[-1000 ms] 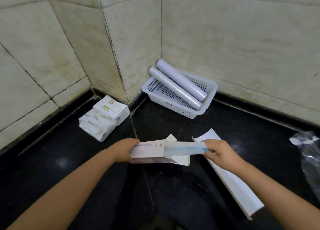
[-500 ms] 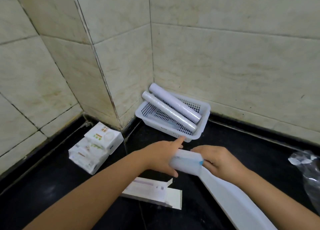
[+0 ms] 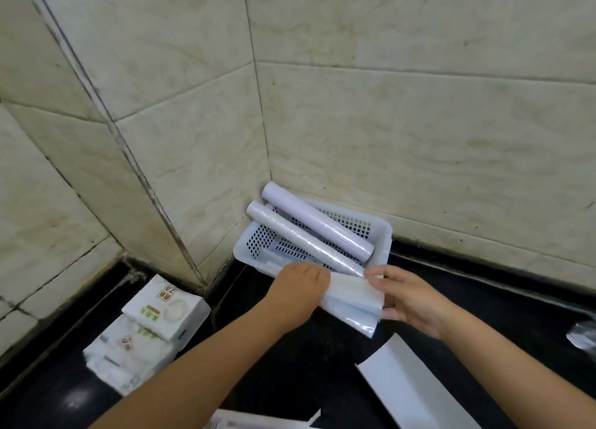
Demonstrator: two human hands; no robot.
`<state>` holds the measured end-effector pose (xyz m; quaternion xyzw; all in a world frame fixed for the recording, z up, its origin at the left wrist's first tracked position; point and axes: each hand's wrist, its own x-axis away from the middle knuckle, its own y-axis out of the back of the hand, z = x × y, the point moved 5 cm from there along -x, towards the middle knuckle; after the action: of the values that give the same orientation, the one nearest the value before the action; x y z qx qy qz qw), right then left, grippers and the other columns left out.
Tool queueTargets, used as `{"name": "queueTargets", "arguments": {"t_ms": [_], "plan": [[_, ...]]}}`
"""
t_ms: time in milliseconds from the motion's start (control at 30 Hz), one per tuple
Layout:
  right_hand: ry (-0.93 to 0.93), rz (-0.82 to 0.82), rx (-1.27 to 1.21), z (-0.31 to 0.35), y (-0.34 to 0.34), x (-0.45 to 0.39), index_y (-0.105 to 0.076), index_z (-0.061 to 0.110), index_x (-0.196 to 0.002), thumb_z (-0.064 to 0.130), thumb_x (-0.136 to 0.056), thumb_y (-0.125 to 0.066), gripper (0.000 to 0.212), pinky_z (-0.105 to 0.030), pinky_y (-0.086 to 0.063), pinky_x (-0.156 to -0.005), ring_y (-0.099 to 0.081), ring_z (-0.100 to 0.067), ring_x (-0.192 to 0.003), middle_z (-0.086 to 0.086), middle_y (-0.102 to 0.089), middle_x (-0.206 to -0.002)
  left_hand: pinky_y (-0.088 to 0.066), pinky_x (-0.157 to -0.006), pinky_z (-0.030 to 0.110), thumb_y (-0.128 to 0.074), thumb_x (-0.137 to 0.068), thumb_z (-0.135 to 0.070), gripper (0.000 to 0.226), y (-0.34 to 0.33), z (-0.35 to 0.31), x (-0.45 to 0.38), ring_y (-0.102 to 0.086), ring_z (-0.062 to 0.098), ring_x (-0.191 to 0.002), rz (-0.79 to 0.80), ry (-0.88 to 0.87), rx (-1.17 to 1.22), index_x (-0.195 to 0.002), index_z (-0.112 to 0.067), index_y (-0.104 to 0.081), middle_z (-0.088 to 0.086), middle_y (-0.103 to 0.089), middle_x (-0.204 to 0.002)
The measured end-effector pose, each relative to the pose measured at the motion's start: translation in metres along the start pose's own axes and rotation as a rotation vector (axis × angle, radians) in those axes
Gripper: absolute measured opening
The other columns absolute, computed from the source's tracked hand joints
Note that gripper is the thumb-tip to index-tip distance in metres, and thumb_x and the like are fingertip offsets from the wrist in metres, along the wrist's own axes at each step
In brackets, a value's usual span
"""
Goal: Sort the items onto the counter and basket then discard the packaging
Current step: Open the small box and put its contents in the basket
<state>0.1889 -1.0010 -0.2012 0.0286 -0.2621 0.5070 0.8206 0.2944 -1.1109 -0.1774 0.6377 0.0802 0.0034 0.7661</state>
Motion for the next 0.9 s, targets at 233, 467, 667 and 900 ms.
{"name": "queueTargets", "arguments": {"t_ms": [233,467,667,900], "plan": [[-0.027,-0.203,-0.139,-0.007,0.026,-0.043,-0.056,0.012,-0.091,-0.009,-0.083,-0.055,0.022,-0.021,-0.056,-0.043,-0.067,-0.011,-0.049,-0.007,-0.062,-0.078,-0.053,-0.088,0.034,-0.081,-0.057,-0.021,0.037,-0.031,0.021,-0.039,-0.069,0.02,-0.083,0.046,0.183,-0.077,-0.089,-0.007,-0.069,0.008,-0.073,-0.086],[0.06,-0.415,0.049,0.004,0.07,-0.054,-0.054,0.016,-0.077,-0.013,-0.084,-0.051,0.03,-0.019,-0.054,-0.041,-0.059,-0.015,-0.068,-0.004,-0.058,-0.079,-0.04,-0.098,0.037,-0.048,-0.087,-0.015,0.041,-0.082,0.054,-0.07,-0.051,0.027,-0.116,0.315,0.291,0.114,-0.127,-0.007,-0.044,0.009,-0.052,-0.129],[0.106,-0.466,0.215,0.004,0.097,-0.046,-0.054,0.02,-0.077,-0.012,-0.084,-0.051,0.033,-0.027,-0.05,-0.053,-0.058,-0.018,-0.072,-0.005,-0.058,-0.083,-0.045,-0.099,0.037,-0.038,-0.094,-0.006,0.034,-0.134,0.097,-0.073,-0.054,0.029,-0.115,0.793,0.469,0.257,-0.124,-0.002,-0.052,0.016,-0.054,-0.13],[0.197,-0.45,0.305,0.015,0.099,-0.041,-0.055,0.024,-0.076,-0.011,-0.083,-0.054,0.036,-0.025,-0.051,-0.052,-0.06,-0.015,-0.071,-0.002,-0.062,-0.082,-0.025,-0.116,0.043,-0.041,-0.091,-0.012,0.061,-0.163,0.091,-0.087,-0.025,0.028,-0.141,1.096,0.267,0.193,-0.147,-0.015,-0.018,0.009,-0.02,-0.156]]}}
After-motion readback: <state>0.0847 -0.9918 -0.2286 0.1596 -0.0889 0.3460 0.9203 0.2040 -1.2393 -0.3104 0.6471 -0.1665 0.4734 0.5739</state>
